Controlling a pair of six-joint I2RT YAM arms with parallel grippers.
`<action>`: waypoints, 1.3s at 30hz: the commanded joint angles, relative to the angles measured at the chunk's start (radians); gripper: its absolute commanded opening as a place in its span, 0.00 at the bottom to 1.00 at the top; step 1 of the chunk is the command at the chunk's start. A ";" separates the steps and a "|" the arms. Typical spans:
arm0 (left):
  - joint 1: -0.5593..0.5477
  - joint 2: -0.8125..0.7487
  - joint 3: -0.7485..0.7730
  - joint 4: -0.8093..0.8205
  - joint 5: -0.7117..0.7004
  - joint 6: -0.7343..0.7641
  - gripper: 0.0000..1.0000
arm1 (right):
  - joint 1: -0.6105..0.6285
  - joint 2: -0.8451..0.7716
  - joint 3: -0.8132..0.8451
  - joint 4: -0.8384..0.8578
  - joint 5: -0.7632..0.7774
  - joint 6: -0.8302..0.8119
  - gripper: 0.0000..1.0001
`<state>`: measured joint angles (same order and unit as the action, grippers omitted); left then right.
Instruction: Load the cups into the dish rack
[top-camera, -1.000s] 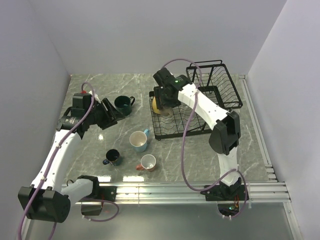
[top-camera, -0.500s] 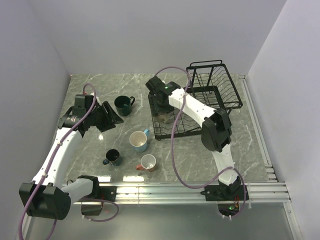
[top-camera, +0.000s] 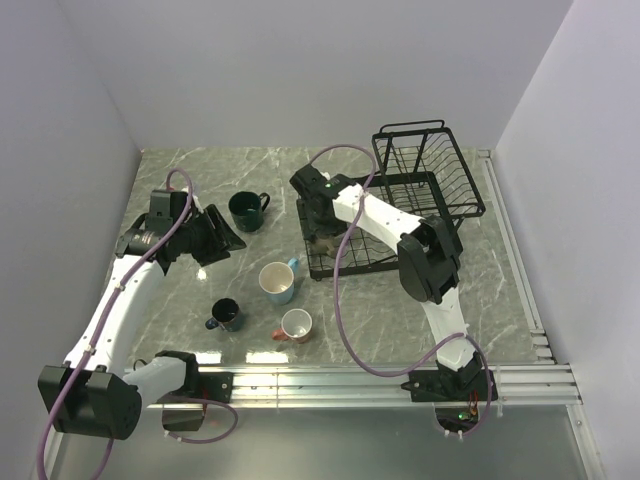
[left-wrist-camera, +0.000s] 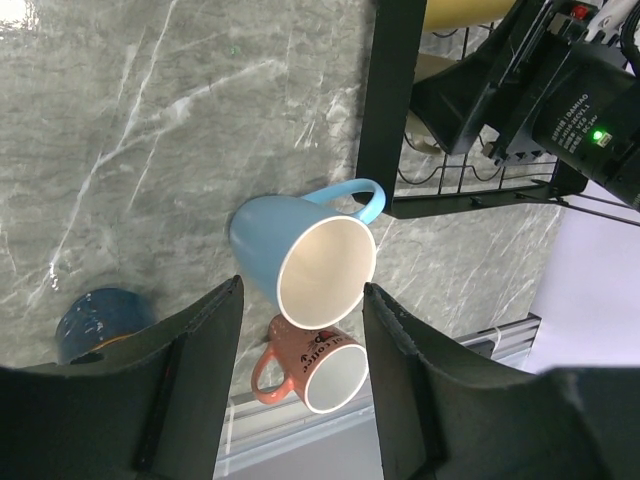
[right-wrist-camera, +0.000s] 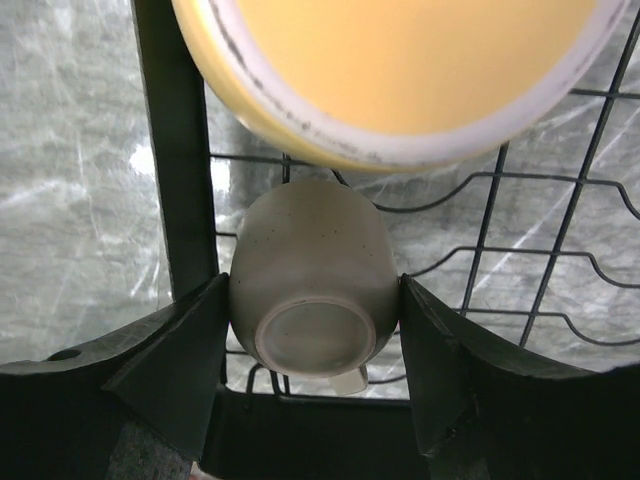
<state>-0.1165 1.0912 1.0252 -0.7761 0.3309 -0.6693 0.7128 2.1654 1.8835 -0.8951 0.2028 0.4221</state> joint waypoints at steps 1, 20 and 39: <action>0.003 0.006 0.006 0.012 0.000 0.016 0.56 | 0.004 -0.007 -0.015 0.074 0.046 0.029 0.00; 0.003 0.048 0.016 0.052 0.011 0.002 0.56 | 0.004 -0.093 -0.047 0.074 0.044 0.058 0.88; 0.005 0.317 0.191 0.071 -0.226 -0.032 0.55 | 0.069 -0.427 -0.123 -0.010 0.026 0.104 0.98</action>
<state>-0.1165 1.3605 1.1393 -0.7200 0.2218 -0.6857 0.7315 1.8511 1.7515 -0.8612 0.2180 0.5064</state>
